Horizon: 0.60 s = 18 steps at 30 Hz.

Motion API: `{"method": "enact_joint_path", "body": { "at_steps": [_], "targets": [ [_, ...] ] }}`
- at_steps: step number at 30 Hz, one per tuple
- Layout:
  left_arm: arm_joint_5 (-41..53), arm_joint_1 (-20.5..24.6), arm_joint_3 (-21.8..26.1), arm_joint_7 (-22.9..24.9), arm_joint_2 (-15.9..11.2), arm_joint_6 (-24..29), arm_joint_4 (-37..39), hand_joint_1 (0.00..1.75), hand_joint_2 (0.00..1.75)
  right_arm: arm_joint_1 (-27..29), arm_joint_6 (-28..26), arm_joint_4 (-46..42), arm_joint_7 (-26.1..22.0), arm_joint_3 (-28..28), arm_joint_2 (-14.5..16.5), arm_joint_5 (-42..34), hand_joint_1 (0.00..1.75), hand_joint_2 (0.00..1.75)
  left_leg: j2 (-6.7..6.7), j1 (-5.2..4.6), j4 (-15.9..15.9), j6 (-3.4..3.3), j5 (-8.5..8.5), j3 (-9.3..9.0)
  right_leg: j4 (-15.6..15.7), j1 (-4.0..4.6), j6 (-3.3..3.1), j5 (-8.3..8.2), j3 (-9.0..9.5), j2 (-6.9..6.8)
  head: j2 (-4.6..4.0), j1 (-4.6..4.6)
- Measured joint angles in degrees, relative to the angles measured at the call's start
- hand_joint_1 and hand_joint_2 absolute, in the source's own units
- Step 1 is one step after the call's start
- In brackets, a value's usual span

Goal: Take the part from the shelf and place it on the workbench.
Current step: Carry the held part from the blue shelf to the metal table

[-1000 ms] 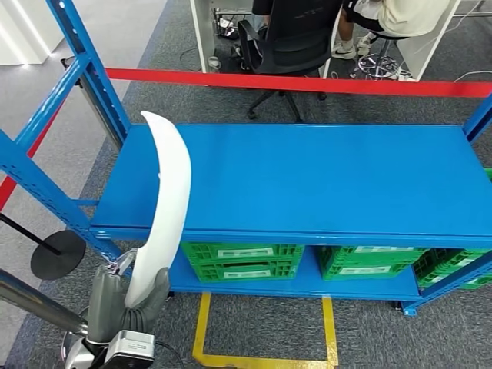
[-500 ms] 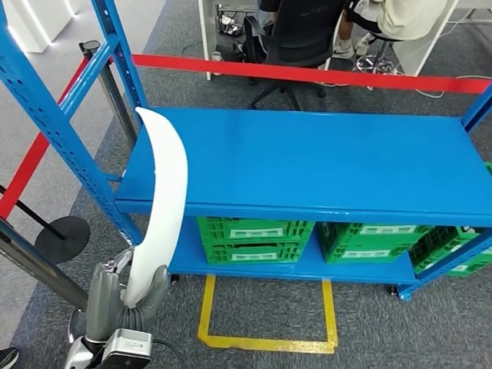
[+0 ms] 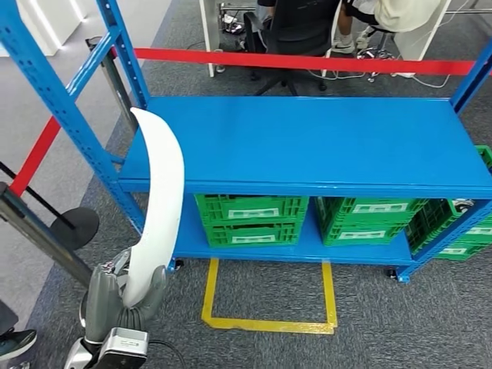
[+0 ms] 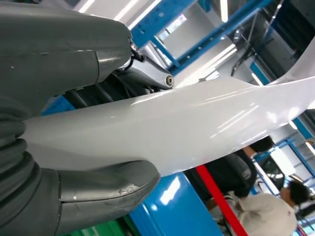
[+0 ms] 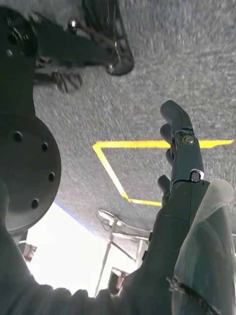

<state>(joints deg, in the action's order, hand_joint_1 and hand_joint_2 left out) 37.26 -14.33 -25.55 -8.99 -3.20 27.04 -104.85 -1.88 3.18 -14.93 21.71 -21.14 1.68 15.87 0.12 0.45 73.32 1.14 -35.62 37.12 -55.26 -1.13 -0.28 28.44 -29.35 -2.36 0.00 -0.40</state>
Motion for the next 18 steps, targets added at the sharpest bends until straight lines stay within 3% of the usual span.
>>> {"method": "enact_joint_path", "body": {
  "at_steps": [1,3,5,6,8,9,10,11,13,14,15,16,18],
  "targets": [
    [0.0,0.0,0.0,0.0,0.0,0.0,0.0,1.75,1.75,0.0,0.0,0.0,0.0,0.0,0.0,0.1,0.0,1.75,0.07,0.24,-0.6,0.2,1.53,-1.29,-0.3,-0.07,0.17,-0.41,-0.82,-0.42,0.0,-0.01],
    [-0.1,0.1,0.0,0.0,0.0,-0.1,0.0,1.75,1.75,0.0,0.0,0.0,0.0,0.0,0.0,0.1,0.0,1.75,0.94,0.55,-6.9,0.43,4.61,-6.2,-1.2,-0.21,0.66,-1.01,-2.38,-1.28,0.0,-0.04],
    [-0.1,0.4,0.0,-0.1,0.0,-0.1,0.0,1.75,1.75,0.0,0.0,0.0,0.0,0.0,0.0,0.1,0.0,1.75,2.04,0.35,-14.2,0.07,4.75,-10.64,-2.0,-0.2,1.33,-1.49,-3.34,-2.08,0.0,-0.03],
    [-0.1,0.5,0.0,-0.1,0.0,-0.1,0.0,1.75,1.75,-0.1,0.0,0.0,0.0,0.0,0.0,0.1,0.0,1.75,2.2,0.17,-16.1,-0.25,4.23,-11.52,-2.2,-0.15,1.71,-1.81,-3.63,-2.47,0.0,-0.06],
    [-0.1,0.5,0.1,-0.1,0.0,-0.2,0.0,1.75,1.75,-0.1,0.0,0.0,0.0,-0.1,0.0,0.1,0.0,1.75,1.52,0.06,-17.0,-1.17,4.17,-11.14,-2.4,-0.18,2.54,-2.46,-4.09,-3.21,0.0,-0.03],
    [-0.1,0.5,0.1,-0.1,0.1,-0.2,0.0,1.75,1.75,-0.1,0.0,0.0,0.0,-0.2,0.0,0.1,0.0,1.75,1.15,0.1,-17.2,-1.69,4.58,-10.66,-2.7,-0.27,2.91,-1.99,-4.39,-2.81,0.0,-0.02],
    [-0.1,0.6,0.1,-0.1,0.1,-0.2,0.0,1.75,1.75,-0.1,0.0,0.0,0.0,-0.3,0.0,0.2,0.0,1.75,0.81,0.15,-17.3,-2.3,5.2,-10.01,-3.7,-0.33,3.14,-0.45,-4.95,-1.86,0.0,0.05],
    [-0.1,0.6,0.2,-0.2,0.1,-0.3,0.0,1.75,1.75,0.0,0.0,0.0,0.0,-0.5,0.0,0.2,0.0,1.75,0.46,0.17,-17.4,-2.84,5.99,-9.27,-5.8,-0.37,3.26,2.09,-5.71,-0.56,0.0,0.14],
    [-0.1,0.7,0.2,-0.2,0.3,-0.5,0.0,1.75,1.75,0.0,0.0,0.0,0.1,-0.7,0.0,0.4,0.0,1.75,-0.29,-0.19,-17.3,-3.46,7.48,-7.42,-12.7,-0.24,3.14,7.79,-7.49,1.64,0.0,0.3],
    [-0.1,0.7,0.3,-0.2,0.3,-0.6,0.0,1.75,1.75,0.1,0.0,0.0,0.2,-0.8,0.0,0.5,0.0,1.75,-0.63,-0.43,-17.2,-3.62,8.24,-6.42,-15.9,-0.12,3.03,9.14,-7.96,2.02,0.0,0.34],
    [-0.1,0.6,0.3,-0.2,0.4,-0.7,0.0,1.75,1.75,0.0,0.0,0.0,0.3,-0.9,0.0,0.6,0.0,1.75,-0.91,-0.67,-17.1,-3.72,8.97,-5.36,-17.8,0.02,2.87,8.98,-7.79,2.17,0.0,0.37],
    [-0.1,0.6,0.3,-0.3,0.4,-0.8,0.0,1.75,1.75,0.0,0.0,0.0,0.3,-1.0,0.0,0.7,0.0,1.75,-1.1,-0.86,-16.9,-3.75,9.64,-4.33,-17.9,0.15,2.65,7.62,-6.79,2.21,0.0,0.39],
    [-0.1,0.7,0.4,-0.3,0.5,-0.9,0.0,1.75,1.75,-0.2,-0.1,0.0,0.3,-1.3,0.0,0.8,0.0,1.75,-1.27,-1.1,-16.5,-3.63,10.79,-2.6,-12.8,0.42,2.12,4.17,-2.19,2.11,0.0,0.4]
  ]
}}
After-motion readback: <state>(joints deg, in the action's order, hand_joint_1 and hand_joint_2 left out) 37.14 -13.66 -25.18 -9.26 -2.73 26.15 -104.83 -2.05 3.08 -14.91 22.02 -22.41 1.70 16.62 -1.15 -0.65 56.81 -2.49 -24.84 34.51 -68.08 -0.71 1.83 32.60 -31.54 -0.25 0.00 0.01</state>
